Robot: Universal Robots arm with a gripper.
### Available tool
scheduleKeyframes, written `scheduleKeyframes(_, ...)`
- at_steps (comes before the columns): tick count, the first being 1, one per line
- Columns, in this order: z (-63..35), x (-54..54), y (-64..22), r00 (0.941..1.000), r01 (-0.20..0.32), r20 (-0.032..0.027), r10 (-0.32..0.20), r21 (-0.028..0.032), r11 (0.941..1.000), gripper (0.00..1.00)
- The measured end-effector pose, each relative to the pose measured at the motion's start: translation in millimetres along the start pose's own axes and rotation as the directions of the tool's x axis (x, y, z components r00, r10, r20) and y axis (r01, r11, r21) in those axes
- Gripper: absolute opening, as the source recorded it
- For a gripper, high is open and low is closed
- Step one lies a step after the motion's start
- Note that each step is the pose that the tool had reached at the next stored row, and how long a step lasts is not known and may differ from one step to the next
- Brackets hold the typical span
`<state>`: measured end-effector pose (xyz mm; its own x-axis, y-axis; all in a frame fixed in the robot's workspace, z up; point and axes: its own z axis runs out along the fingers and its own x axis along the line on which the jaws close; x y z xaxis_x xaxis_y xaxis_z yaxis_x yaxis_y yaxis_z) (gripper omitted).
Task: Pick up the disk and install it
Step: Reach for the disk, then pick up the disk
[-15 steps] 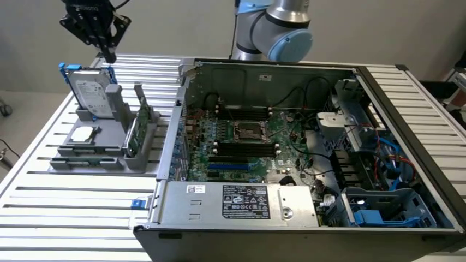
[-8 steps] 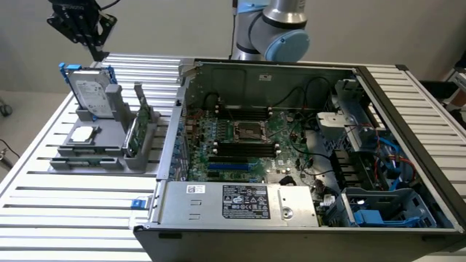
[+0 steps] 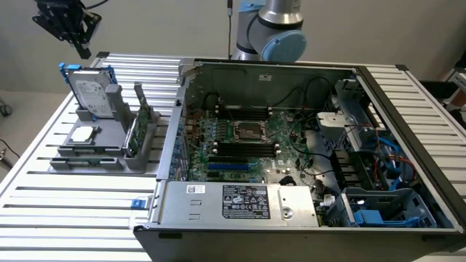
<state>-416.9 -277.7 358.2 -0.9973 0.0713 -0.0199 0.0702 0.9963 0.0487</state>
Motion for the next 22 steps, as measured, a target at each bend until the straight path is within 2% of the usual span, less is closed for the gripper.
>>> scheduleKeyframes(5,-0.1,21.5,1.5,1.0000,0.000,-0.0064,0.000,0.0004,1.0000,0.11)
scheduleKeyframes(22,-0.1,22.8,1.3,1.0000,0.000,-0.0068,0.000,0.0005,1.0000,0.11)
